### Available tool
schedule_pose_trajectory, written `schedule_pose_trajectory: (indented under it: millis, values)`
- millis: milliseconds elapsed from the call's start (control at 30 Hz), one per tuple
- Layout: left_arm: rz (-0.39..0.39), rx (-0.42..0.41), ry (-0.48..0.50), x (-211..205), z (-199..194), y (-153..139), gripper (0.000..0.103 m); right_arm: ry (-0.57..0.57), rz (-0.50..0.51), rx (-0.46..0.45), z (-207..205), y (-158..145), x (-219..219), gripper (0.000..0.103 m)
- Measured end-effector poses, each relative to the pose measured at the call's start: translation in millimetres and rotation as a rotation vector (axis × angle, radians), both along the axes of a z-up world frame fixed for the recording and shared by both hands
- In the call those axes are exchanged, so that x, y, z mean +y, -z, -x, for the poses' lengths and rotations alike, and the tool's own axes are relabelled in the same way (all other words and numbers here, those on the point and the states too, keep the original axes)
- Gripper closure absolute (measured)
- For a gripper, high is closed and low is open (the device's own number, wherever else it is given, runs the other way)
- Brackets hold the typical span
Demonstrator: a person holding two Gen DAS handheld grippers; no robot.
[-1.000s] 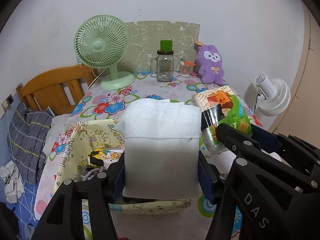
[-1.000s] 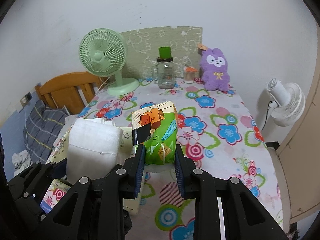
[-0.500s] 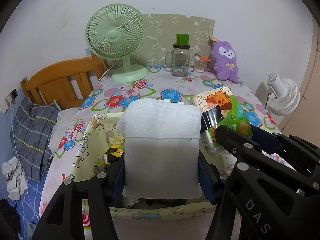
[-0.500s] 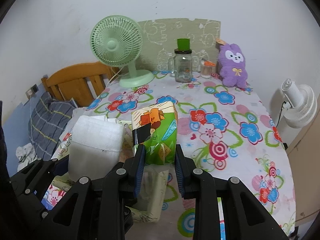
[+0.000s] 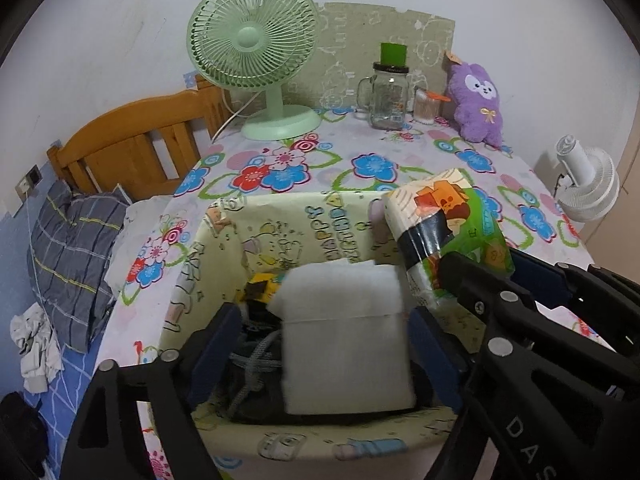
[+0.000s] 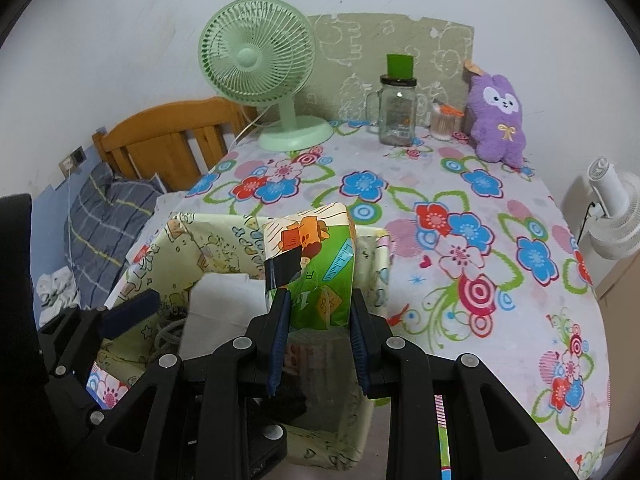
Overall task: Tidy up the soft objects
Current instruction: 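Lower both items into the storage box and open both tools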
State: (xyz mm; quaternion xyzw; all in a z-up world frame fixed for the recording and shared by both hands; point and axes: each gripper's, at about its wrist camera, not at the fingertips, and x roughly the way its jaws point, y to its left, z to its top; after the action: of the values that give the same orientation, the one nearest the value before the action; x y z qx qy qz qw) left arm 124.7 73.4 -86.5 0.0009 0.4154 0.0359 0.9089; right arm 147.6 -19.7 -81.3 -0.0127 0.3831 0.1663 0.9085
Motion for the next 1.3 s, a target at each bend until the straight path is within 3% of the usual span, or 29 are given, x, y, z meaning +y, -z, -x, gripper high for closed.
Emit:
schedule_pose_trajectory:
  millis: [400, 500, 567, 733, 767, 1033, 1300]
  values:
    - [-0.008, 0.034, -0.005, 12.6, -6.7, 10.9, 0.009, -0.032, 0.005, 0.052, -11.8, 15.1, 14.1, 0.065]
    - [-0.004, 0.032, 0.002, 12.0, -7.0, 11.2, 0.009, -0.034, 0.012, 0.058, -13.6, 15.6, 14.8, 0.059]
    - [0.007, 0.041, 0.007, 12.2, -7.1, 12.2, 0.008, -0.048, 0.002, 0.061, -13.5, 15.3, 14.3, 0.046]
    - [0.030, 0.033, -0.002, 14.4, -3.6, 10.9, 0.007, -0.065, -0.006, 0.059, -10.1, 11.4, 14.1, 0.038]
    - [0.031, 0.030, -0.003, 14.2, -2.2, 9.8, 0.007, -0.055, 0.003, 0.051, -8.5, 9.6, 13.3, 0.031]
    - [0.020, 0.001, -0.005, 4.7, 5.9, -0.3, 0.000, -0.028, 0.010, -0.010, 4.8, -4.1, 1.6, 0.024]
    - [0.026, -0.014, 0.021, -11.8, 11.9, -11.4, 0.000, 0.027, 0.010, -0.056, 16.6, -17.4, -21.7, 0.016]
